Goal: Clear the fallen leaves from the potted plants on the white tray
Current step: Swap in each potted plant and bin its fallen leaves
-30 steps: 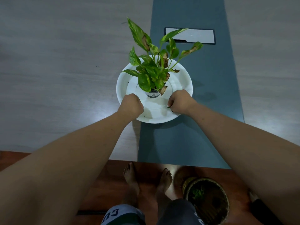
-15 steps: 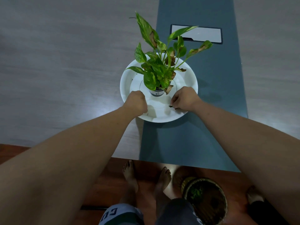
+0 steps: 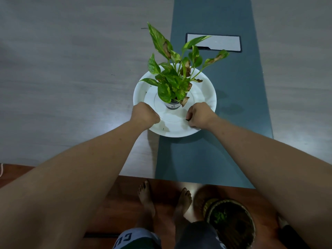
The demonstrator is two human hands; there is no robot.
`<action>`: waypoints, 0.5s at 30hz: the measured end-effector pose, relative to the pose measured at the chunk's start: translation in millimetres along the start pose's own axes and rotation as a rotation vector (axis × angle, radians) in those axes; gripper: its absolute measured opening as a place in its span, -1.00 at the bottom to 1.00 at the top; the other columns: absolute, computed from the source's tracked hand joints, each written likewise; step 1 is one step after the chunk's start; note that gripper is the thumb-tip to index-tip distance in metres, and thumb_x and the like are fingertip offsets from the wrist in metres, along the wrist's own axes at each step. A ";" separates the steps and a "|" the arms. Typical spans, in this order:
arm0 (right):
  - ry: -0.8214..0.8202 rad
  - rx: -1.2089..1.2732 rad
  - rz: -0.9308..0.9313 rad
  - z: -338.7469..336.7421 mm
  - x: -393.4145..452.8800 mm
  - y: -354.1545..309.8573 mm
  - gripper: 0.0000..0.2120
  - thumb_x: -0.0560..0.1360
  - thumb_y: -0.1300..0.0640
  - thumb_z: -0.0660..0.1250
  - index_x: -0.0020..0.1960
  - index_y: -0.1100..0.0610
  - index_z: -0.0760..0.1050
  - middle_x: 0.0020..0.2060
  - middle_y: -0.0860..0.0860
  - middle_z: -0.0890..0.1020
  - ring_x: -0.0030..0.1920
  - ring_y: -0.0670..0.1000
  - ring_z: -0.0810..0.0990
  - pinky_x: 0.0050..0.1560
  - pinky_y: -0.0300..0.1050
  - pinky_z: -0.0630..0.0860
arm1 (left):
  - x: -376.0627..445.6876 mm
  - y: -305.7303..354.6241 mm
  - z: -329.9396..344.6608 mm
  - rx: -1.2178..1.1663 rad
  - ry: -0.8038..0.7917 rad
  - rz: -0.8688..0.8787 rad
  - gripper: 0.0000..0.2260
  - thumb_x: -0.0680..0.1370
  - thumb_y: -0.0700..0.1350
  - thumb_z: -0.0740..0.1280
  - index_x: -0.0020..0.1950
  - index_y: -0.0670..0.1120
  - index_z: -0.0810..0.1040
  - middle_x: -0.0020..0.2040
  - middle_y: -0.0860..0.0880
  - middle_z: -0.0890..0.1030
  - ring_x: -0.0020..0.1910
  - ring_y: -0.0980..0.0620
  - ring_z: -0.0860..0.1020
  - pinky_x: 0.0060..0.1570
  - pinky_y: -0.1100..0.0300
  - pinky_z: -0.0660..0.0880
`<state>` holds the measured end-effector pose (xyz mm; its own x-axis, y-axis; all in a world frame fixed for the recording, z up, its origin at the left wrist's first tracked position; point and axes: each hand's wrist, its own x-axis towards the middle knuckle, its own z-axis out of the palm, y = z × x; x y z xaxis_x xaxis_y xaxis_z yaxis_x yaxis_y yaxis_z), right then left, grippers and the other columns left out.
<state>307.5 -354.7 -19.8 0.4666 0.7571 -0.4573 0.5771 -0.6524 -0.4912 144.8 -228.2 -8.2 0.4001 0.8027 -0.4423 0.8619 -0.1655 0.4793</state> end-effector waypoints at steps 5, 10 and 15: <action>0.031 0.039 0.006 10.2 -0.7 0.6 -0.75 0.33 0.43 0.25 -0.21 0.19 0.65 -0.28 0.08 0.64 -0.31 0.13 0.61 -0.22 -0.01 0.68 | -1.0 -2.7 5.1 -0.035 0.002 0.018 -0.83 0.38 -0.24 0.39 -0.07 -0.24 0.70 -0.07 -0.17 0.71 -0.05 -0.13 0.65 0.07 -0.06 0.61; 0.020 0.170 0.123 3.1 4.0 -2.2 -0.87 0.33 0.43 0.40 -0.23 0.25 0.65 -0.35 0.11 0.64 -0.46 0.09 0.62 -0.39 -0.05 0.66 | 4.3 -7.3 -7.6 -0.096 0.077 -0.024 -0.79 0.38 -0.25 0.41 -0.04 -0.28 0.70 -0.03 -0.18 0.71 -0.01 -0.12 0.67 0.02 -0.01 0.63; 0.008 0.336 0.217 -9.9 2.9 -3.6 -0.85 0.32 0.38 0.46 -0.22 0.15 0.67 -0.36 0.09 0.68 -0.41 0.10 0.65 -0.40 -0.21 0.62 | 5.7 -11.5 -15.5 -0.135 0.079 -0.031 -0.82 0.37 -0.26 0.41 -0.09 -0.29 0.70 -0.15 -0.14 0.69 -0.17 -0.05 0.63 -0.08 0.06 0.64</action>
<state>313.4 -349.8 -12.0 0.5595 0.5997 -0.5721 0.2140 -0.7714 -0.5993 132.3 -212.9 -4.6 0.3433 0.8498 -0.4000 0.8215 -0.0653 0.5664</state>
